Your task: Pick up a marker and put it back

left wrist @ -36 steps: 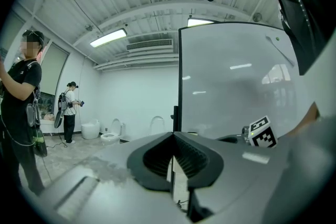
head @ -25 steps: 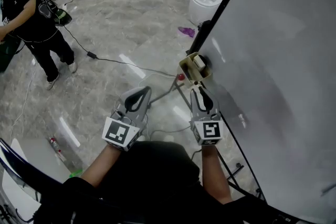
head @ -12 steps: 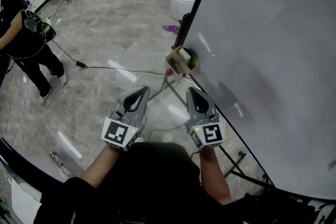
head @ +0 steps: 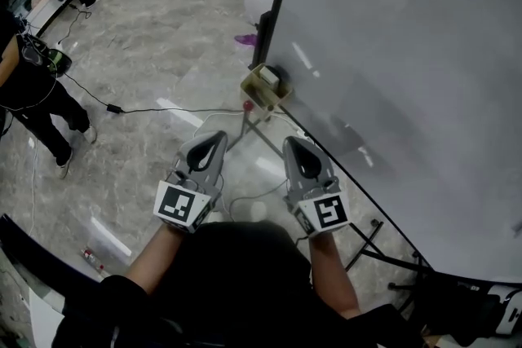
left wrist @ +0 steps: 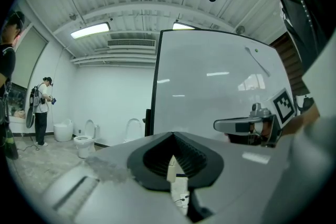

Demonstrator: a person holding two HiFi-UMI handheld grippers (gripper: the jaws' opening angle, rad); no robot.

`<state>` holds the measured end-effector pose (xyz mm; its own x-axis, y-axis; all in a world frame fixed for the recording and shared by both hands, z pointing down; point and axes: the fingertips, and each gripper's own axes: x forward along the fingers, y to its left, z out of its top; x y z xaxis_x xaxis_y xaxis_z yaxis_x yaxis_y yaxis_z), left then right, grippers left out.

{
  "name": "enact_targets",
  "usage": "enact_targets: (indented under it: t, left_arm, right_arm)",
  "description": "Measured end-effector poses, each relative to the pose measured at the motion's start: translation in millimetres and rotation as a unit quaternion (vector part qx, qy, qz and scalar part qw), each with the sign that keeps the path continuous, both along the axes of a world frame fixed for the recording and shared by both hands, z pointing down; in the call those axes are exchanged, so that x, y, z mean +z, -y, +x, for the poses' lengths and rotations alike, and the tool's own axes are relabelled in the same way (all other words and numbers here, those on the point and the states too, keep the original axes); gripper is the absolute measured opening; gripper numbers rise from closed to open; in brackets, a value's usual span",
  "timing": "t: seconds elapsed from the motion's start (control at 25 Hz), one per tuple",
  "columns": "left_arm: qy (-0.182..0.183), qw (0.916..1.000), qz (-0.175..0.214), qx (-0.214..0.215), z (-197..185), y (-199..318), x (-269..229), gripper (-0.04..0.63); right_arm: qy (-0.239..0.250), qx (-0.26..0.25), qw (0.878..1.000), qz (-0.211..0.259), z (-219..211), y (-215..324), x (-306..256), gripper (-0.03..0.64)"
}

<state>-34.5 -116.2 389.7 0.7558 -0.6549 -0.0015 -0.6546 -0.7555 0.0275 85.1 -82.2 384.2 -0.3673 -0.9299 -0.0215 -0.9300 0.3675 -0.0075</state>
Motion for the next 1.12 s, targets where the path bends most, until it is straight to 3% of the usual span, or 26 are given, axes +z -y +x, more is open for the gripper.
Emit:
enact_targets:
  t: [0.36,0.56,0.72,1.12]
  left_arm:
    - [0.001,0.9998,-0.004,0.018,10,-7,-1,0.003]
    - [0.018,0.9998,-0.012,0.005,5,-8,-1,0.003]
    - [0.002,1.0000,-0.003,0.009,6,-12,-5,0.003]
    - [0.007,1.0000,0.001,-0.001,4,-15,-5,0.003]
  right_arm:
    - [0.007,0.006,1.000,0.001,6,-17,-10,0.009]
    - [0.004,0.004,1.000,0.007,6,-23,-15,0.009]
    - [0.001,0.003,1.000,-0.001,6,-25,-13,0.009]
    - [0.007,-0.013,1.000,0.007,4,-25,-15,0.009]
